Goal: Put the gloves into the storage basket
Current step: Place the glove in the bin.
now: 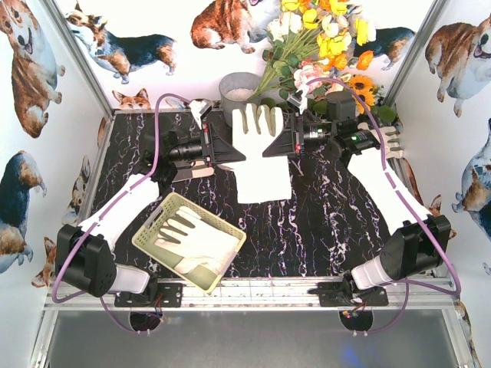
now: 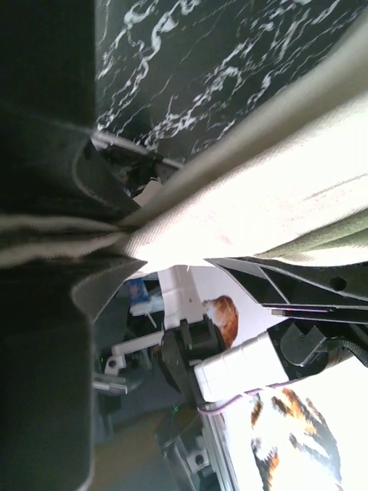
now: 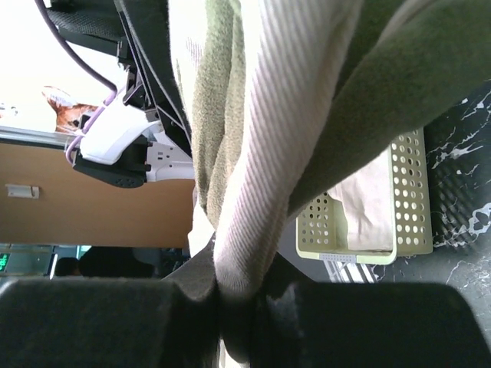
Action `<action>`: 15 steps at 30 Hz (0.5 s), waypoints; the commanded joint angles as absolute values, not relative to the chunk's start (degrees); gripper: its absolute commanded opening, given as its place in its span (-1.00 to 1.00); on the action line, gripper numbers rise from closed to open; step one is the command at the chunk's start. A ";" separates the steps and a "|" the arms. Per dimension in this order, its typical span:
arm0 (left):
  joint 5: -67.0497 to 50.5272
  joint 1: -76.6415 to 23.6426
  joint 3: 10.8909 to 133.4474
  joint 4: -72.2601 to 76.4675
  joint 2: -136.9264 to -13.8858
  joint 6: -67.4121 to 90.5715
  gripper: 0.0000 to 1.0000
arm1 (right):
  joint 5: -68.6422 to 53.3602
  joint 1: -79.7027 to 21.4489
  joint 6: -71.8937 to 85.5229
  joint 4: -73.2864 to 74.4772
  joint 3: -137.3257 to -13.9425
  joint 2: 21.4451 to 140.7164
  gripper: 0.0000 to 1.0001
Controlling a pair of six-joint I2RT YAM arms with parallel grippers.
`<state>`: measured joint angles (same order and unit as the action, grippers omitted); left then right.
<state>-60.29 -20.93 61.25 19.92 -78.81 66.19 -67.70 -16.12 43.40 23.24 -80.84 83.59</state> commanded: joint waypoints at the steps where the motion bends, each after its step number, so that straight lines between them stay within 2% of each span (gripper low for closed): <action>1: -57.63 -21.18 62.01 19.40 -77.73 65.09 -0.92 | -66.48 -16.44 41.24 23.03 -83.83 83.22 -1.00; 2: -57.22 -21.24 62.02 18.93 -77.51 64.83 -1.00 | -66.15 -16.44 40.89 23.40 -83.91 83.17 -1.00; 4: -56.30 -21.22 62.29 18.22 -76.88 64.60 -1.00 | -64.64 -16.44 40.07 24.35 -84.10 83.00 -1.00; 5: -55.39 -21.25 62.84 16.86 -76.50 64.04 -1.00 | -63.58 -16.44 39.92 24.68 -84.11 82.79 -0.90; 9: -51.03 -21.23 65.80 9.90 -76.12 63.13 -1.00 | -58.17 -15.99 40.41 25.22 -83.86 81.25 0.40; 10: -50.20 -21.19 66.11 10.26 -76.11 64.42 -1.00 | -57.37 -15.73 40.90 24.93 -83.65 80.77 0.63; 12: -48.77 -21.24 67.56 10.13 -76.19 66.84 -1.00 | -54.67 -15.08 42.25 24.81 -82.80 79.59 0.83; 15: -45.94 -21.21 71.40 5.53 -76.38 67.18 -1.00 | -52.94 -13.74 47.36 21.82 -79.51 77.03 0.93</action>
<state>-50.65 -21.04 65.71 9.45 -77.84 65.58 -57.39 -15.31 42.46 26.17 -80.88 82.50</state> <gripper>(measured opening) 0.053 0.944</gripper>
